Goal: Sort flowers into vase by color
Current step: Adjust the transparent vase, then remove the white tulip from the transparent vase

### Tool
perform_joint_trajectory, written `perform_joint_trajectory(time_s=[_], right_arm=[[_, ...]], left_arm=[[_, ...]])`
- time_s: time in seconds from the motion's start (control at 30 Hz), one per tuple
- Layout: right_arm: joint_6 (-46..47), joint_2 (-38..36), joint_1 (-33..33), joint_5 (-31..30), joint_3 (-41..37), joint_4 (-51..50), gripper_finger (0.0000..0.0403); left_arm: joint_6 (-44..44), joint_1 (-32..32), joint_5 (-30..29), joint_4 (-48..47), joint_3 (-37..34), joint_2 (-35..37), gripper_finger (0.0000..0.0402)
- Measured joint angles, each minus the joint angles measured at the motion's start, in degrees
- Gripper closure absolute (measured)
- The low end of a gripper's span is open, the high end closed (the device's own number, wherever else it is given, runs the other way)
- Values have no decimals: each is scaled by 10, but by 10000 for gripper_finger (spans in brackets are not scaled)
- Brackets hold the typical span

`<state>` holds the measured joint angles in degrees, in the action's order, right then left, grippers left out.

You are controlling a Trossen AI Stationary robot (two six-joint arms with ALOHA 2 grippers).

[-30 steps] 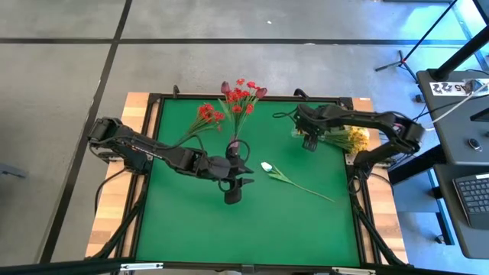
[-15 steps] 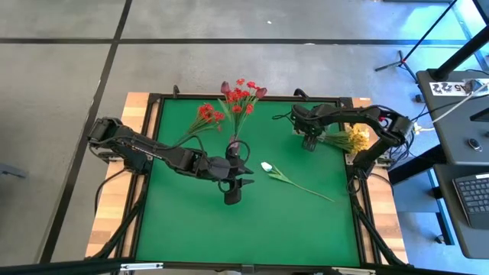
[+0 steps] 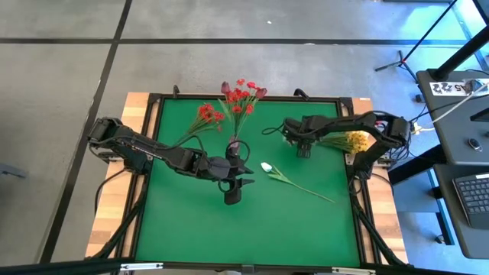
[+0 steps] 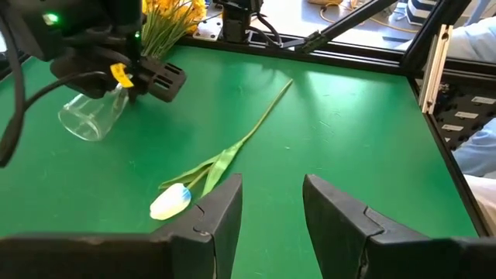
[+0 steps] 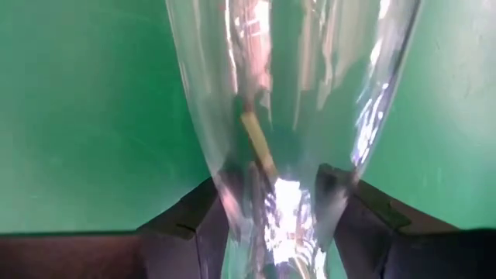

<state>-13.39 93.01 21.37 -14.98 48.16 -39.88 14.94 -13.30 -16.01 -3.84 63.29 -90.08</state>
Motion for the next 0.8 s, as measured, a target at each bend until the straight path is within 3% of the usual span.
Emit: perform_joint_trajectory(time_s=[0.17, 0.33, 0.5, 0.8], right_arm=[[43, 0, -12, -4, 1, -8, 219], [58, -1, -12, -5, 1, -28, 178], [61, -7, -12, 40, 16, -56, 140], [71, -9, -12, 57, 91, -130, 115]], left_arm=[[1, 0, 0, 0, 0, 0, 269], [2, 0, 0, 0, 0, 0, 269], [1, 0, 0, 0, 0, 0, 269], [8, 0, 0, -5, 0, 0, 269]])
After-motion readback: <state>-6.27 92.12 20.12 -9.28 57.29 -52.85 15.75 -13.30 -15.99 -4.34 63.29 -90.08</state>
